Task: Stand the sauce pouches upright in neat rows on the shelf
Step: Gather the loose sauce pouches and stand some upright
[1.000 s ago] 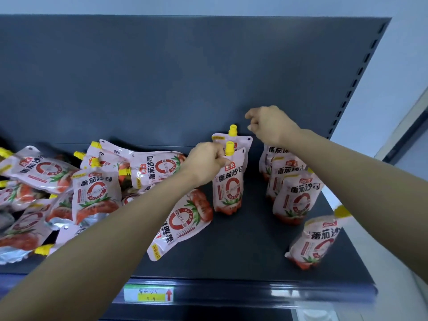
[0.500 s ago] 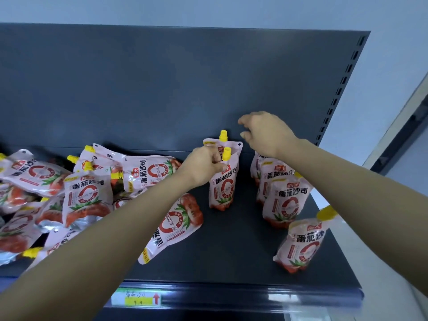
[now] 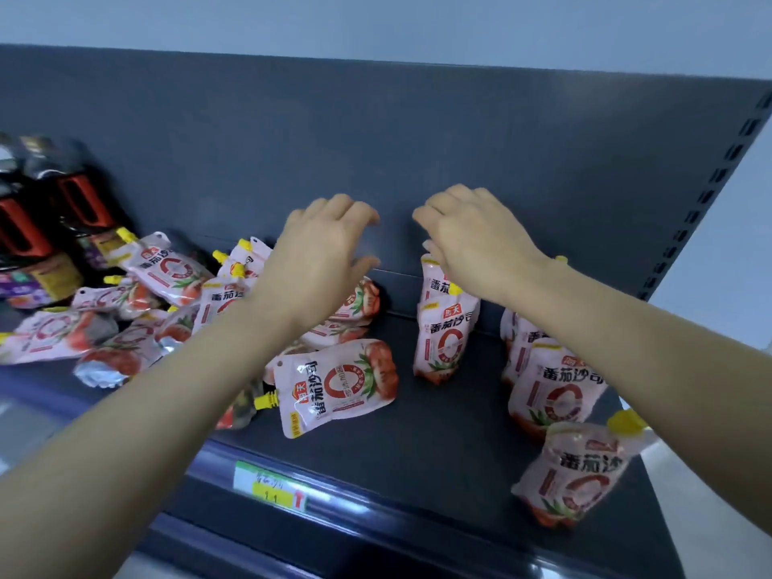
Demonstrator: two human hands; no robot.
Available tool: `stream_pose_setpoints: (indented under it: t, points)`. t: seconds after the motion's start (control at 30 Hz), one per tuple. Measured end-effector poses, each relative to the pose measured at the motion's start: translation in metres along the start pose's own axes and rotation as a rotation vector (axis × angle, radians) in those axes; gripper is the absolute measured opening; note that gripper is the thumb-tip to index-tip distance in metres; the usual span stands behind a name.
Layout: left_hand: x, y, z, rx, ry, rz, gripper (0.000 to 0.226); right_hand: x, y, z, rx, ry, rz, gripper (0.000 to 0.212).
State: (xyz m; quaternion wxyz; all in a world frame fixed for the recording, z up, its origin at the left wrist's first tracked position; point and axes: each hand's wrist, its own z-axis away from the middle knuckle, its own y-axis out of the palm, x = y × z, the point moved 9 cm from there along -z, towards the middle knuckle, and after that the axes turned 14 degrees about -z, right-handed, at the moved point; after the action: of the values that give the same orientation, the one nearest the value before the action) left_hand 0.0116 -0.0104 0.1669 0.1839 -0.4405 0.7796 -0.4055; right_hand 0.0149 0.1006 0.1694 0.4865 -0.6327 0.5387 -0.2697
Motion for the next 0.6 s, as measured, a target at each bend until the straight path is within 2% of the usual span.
stream_pose_setpoints:
  t: [0.17, 0.4, 0.6]
  points:
    - [0.032, -0.029, 0.033, -0.064, -0.068, -0.150, 0.039, 0.050, 0.003, -0.018, -0.013, -0.190, -0.045, 0.029]
    - [0.077, -0.017, 0.078, 0.066, -0.153, -0.174, 0.038, 0.119, 0.048, -0.037, 0.152, -0.349, -0.103, 0.037]
    - [0.114, 0.013, 0.107, 0.171, -0.198, -0.104, 0.036, 0.165, 0.094, -0.048, 0.308, -0.355, -0.159, 0.035]
